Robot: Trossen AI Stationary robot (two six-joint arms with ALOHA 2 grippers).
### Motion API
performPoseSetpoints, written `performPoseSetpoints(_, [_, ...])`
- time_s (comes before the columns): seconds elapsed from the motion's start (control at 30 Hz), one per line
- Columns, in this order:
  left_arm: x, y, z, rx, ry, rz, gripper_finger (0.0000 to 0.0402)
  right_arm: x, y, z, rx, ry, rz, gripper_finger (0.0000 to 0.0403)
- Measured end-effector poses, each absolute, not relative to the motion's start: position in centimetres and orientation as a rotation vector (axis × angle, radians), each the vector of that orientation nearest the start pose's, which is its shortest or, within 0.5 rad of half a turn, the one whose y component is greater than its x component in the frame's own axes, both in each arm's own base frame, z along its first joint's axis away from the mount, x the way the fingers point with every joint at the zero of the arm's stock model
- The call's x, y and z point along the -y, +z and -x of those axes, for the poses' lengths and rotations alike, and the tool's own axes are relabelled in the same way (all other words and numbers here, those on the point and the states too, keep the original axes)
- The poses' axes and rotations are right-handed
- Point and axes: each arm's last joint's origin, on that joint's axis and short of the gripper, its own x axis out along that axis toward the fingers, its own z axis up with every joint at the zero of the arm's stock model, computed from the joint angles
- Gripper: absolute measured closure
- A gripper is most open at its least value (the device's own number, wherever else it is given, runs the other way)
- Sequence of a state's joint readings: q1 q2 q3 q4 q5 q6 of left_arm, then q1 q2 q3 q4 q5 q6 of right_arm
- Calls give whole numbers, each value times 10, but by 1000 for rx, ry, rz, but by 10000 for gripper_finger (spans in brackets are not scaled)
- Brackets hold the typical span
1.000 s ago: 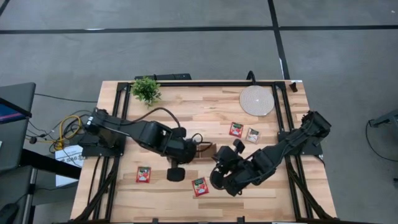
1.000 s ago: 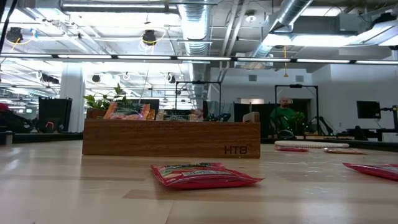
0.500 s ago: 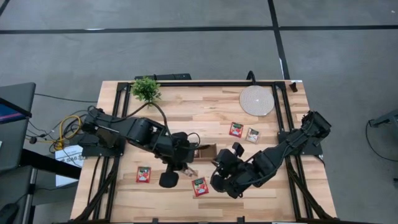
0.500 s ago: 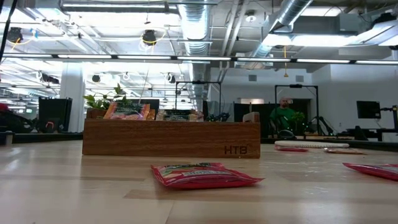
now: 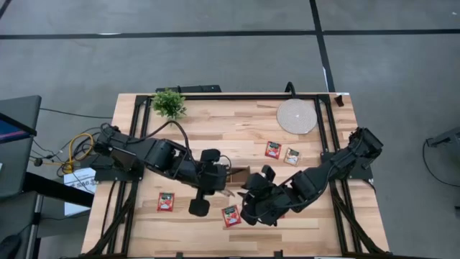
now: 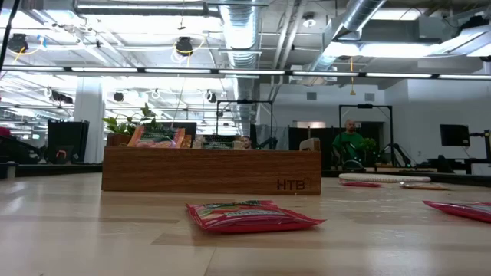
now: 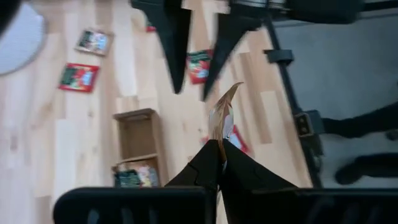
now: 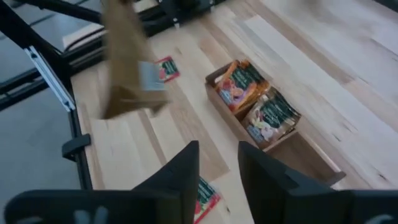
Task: Pick & Place Tea
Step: Put the brown tea bag into the middle section of the wooden organizer
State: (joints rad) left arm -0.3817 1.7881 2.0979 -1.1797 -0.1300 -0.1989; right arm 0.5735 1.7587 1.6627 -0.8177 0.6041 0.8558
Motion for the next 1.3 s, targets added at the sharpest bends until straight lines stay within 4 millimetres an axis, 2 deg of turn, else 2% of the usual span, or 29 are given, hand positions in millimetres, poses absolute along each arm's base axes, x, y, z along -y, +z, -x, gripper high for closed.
performPoseSetpoints(0.2, [127, 433, -324, -777, -147, -20, 401, -186, 349, -318, -588, -341, -311, 260])
performPoseSetpoints(0.5, [131, 435, -319, -776, -153, -12, 401, -184, 375, -313, -497, -330, -312, 235])
performPoseSetpoints(0.9, [128, 433, -318, -794, -90, -18, 401, -189, 377, -312, -497, -284, -311, 215])
performPoseSetpoints(1.13, [128, 416, -320, -866, -42, -8, 401, -190, 389, -309, -463, -190, -247, 211])
performPoseSetpoints(1.3, [130, 410, -323, -876, -42, 10, 401, -183, 389, -314, -489, -156, -220, 215])
